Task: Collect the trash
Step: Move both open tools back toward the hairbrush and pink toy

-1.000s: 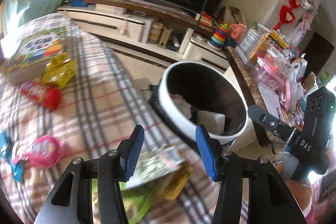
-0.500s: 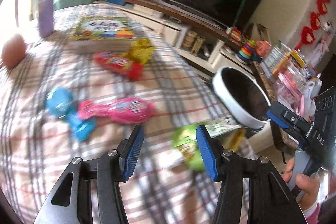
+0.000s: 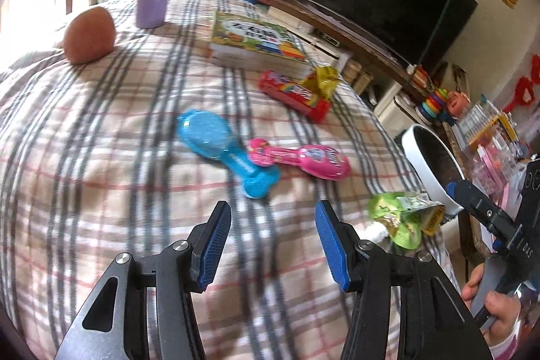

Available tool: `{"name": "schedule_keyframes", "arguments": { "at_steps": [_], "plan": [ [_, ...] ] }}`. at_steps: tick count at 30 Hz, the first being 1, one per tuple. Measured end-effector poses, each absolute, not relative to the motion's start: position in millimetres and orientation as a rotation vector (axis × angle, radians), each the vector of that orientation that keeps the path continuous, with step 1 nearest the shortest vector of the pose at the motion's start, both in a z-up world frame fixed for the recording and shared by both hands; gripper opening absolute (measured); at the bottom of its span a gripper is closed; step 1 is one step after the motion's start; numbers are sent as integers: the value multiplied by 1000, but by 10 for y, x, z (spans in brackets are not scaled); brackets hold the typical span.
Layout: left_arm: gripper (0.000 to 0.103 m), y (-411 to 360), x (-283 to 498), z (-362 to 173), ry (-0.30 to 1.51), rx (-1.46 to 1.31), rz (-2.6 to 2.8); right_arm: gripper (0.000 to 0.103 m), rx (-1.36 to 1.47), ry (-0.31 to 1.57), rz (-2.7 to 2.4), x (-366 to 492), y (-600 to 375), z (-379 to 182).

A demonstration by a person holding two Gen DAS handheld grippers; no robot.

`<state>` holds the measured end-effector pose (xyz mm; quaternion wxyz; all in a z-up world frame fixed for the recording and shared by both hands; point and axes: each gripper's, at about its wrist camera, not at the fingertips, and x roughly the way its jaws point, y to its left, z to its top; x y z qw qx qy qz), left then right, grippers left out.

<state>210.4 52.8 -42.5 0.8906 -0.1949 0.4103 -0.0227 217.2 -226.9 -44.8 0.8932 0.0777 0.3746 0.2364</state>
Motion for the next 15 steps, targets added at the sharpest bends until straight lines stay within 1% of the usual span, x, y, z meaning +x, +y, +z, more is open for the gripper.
{"name": "schedule_keyframes", "arguments": {
  "at_steps": [7,15],
  "plan": [
    [51,717,2178,-449,862,-441,-8,94,123,804,505,2227,-1954,-492],
    [52,828,2386,-503,887,-436,20,94,162,853,520,2430,-1707,-596]
  ]
}}
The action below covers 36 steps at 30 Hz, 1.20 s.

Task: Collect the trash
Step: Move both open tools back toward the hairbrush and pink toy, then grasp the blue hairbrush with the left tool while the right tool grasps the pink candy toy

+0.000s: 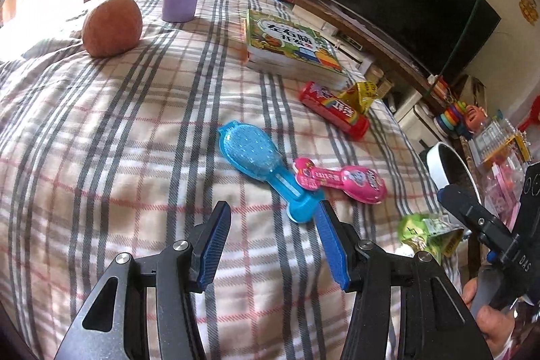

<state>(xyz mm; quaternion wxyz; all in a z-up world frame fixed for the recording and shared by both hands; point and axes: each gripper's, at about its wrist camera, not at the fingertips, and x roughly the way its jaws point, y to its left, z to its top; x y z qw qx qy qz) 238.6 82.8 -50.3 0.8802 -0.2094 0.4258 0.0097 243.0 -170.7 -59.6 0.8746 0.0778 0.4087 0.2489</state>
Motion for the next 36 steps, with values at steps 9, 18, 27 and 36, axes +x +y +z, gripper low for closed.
{"name": "schedule_keyframes", "arguments": {
  "at_steps": [9,18,27,36],
  "plan": [
    [52,929,2706,-526,920,-376,45,92,21,902,630,2555,-1318,-686],
    [52,995,2958,-680,956,-387,43,86,-226,972,687,2689,-986,-926],
    [49,840,3169,-804,955,-333,23,37,-199,999,645,2776,-1113,-1043],
    [27,754,3096,-811,961,-259,-113,11,-89,1045,633,2687,-1406,-1038]
  ]
}}
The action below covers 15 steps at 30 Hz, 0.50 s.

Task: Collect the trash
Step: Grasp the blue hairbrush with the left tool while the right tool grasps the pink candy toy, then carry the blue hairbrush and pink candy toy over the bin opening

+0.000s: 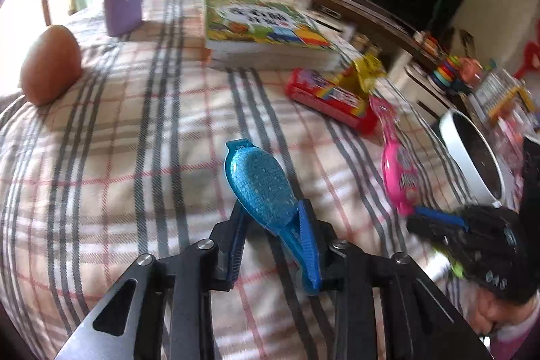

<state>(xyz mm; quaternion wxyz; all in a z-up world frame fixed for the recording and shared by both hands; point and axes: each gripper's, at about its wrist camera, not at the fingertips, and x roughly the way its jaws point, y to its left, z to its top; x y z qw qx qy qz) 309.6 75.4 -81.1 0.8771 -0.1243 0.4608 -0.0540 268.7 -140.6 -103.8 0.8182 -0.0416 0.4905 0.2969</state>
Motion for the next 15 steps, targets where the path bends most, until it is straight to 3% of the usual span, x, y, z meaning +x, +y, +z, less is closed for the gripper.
{"name": "schedule_keyframes", "arguments": {
  "at_steps": [5,8,15],
  "plan": [
    [24,832,2960,-761,987,-227,-187,19,-29,1036,620,2666,-1496,-991],
    [23,839,2923,-739,1004,-195,-206,40,-4,1007,589,2690,-1535,-928],
    [26,807,2905,-775,980,-226,-138,53,51,1009,501,2868,-1427,-983]
  ]
}}
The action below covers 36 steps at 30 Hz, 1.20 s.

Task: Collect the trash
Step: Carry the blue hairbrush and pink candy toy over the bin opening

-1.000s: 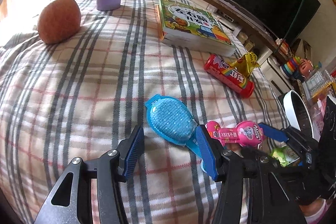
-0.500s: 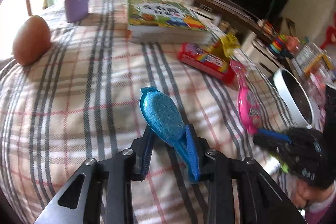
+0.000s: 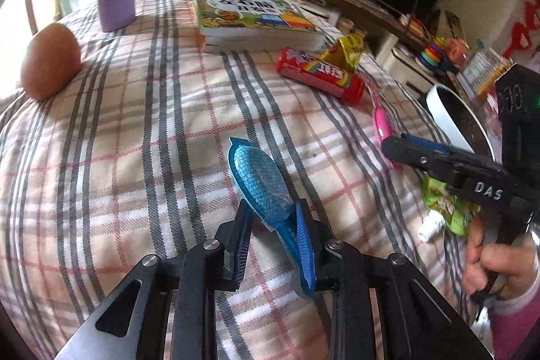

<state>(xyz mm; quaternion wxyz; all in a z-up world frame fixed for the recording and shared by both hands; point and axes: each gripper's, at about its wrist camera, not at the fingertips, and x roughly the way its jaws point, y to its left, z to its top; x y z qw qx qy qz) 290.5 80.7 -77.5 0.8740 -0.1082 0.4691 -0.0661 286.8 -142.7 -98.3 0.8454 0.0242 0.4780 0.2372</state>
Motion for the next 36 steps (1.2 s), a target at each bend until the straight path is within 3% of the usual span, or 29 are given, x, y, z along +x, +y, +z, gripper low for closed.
{"name": "schedule_keyframes", "arguments": {
  "at_steps": [12,36],
  "plan": [
    [20,784,2763,-757,908,-315,-119,47,36,948,491,2756,-1369,-942],
    [19,-131,2748,-241,862,-233,-341,47,178,827,364,2324,-2500,-431]
  ]
}}
